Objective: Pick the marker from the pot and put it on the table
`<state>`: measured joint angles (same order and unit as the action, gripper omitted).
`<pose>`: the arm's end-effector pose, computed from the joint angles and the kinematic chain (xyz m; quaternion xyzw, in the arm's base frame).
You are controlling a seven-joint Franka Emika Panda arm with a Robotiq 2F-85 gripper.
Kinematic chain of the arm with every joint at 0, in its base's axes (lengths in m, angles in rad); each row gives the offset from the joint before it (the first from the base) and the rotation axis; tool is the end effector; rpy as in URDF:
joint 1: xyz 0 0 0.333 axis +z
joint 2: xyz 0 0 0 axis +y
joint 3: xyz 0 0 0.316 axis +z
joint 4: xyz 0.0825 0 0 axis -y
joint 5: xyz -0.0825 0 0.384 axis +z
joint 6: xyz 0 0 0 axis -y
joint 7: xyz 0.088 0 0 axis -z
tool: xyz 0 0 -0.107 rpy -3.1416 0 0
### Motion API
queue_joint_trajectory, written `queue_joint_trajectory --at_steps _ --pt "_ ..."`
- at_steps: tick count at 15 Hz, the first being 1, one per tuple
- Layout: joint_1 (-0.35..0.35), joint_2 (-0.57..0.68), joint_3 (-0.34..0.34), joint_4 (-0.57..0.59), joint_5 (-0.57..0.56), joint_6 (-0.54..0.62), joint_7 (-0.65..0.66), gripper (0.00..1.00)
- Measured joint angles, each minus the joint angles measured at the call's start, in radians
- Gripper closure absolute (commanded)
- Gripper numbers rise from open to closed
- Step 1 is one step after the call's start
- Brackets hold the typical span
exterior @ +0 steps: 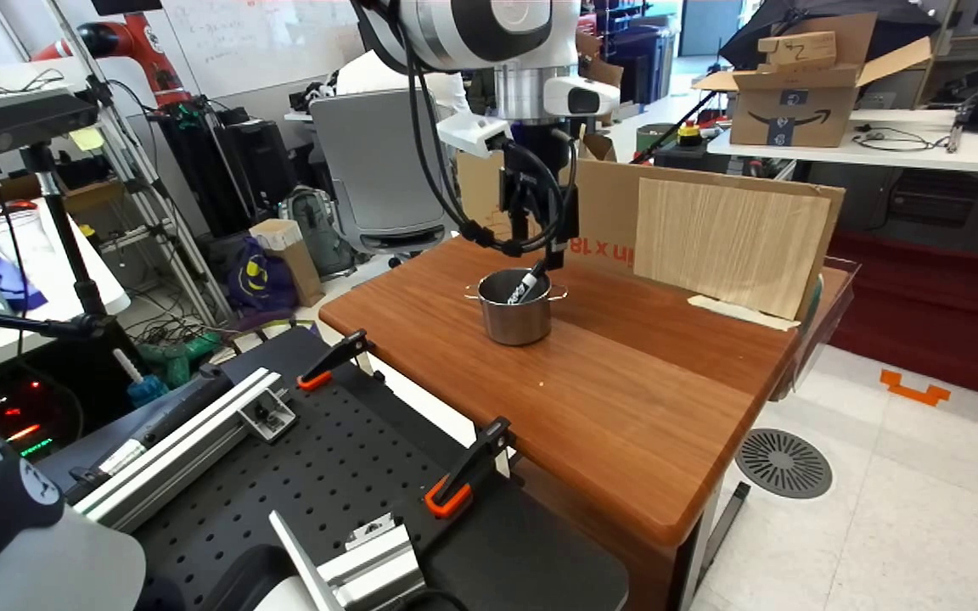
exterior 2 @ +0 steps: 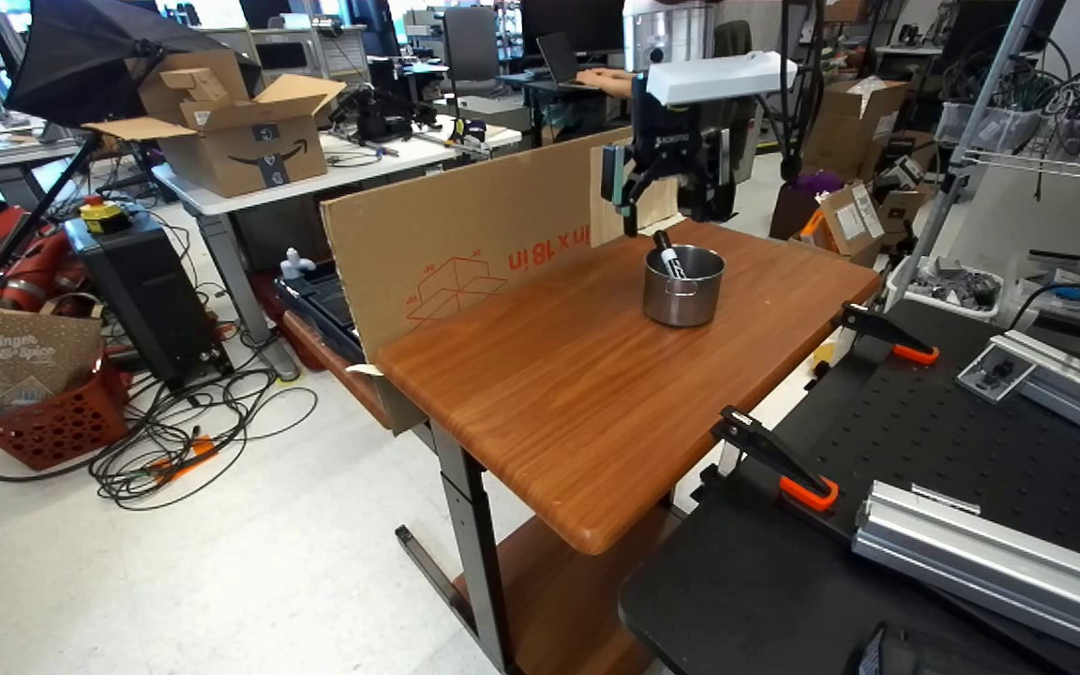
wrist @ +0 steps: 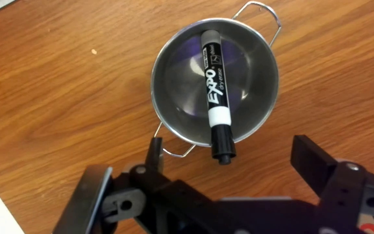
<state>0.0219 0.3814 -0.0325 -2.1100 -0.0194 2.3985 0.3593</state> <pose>0.5700 -0.0062 0.2253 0.9833 -0.1755 -0.0435 0.0202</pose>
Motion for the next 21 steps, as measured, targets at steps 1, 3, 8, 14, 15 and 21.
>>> queue_joint_trajectory --at_steps 1,3,8,14,15,21 --pt "0.005 0.01 -0.003 0.008 -0.002 0.0 0.003 0.0" --pt "0.017 0.03 -0.01 0.026 -0.01 -0.001 0.011 0.28" --pt "0.036 0.066 -0.02 0.066 -0.024 -0.003 0.023 0.66" --pt "0.037 0.078 -0.025 0.09 -0.028 -0.009 0.023 1.0" --pt "0.037 0.078 -0.026 0.093 -0.028 -0.01 0.023 1.0" --pt "0.037 0.087 -0.029 0.119 -0.028 -0.042 0.023 0.58"
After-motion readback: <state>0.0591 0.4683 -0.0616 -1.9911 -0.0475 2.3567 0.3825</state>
